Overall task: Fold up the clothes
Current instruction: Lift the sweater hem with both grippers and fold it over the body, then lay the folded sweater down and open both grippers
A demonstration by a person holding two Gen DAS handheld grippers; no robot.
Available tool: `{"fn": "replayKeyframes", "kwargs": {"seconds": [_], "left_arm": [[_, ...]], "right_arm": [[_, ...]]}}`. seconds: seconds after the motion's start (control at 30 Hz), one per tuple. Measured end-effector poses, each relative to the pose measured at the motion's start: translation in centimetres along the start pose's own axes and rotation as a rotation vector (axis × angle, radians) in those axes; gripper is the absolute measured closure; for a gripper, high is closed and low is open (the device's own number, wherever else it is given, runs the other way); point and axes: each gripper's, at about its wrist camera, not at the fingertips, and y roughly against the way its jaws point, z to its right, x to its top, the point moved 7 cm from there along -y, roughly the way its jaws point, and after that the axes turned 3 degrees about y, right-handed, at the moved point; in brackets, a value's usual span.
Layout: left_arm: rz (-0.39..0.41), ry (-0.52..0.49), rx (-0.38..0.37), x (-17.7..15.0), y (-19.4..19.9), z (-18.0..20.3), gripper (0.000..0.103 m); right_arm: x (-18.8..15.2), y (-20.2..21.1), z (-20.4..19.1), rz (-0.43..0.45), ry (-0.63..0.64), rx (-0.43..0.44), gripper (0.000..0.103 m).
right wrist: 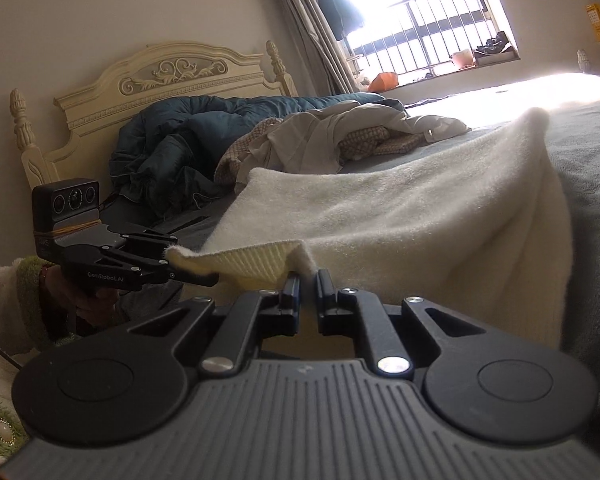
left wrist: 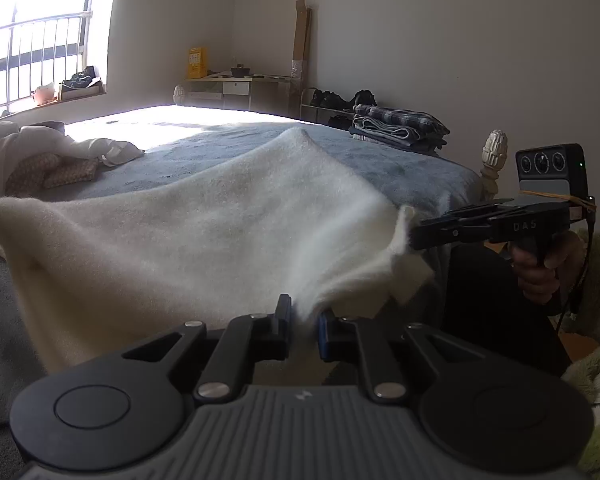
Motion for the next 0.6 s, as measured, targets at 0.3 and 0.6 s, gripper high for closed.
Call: {"fn": "replayKeyframes", "kwargs": {"seconds": [0.3,0.6], "left_arm": [[-0.030,0.024,-0.001,-1.4,0.0,0.1,0.086],[-0.024,0.107,-0.004,-2.5,3.9,0.5,0.053]], "right_arm": [[-1.8,0.2,0.1,-0.030,-0.022,-0.010,0.096],[-2.8,3.4,0.1,-0.114,-0.043,-0.055,0.088]]}}
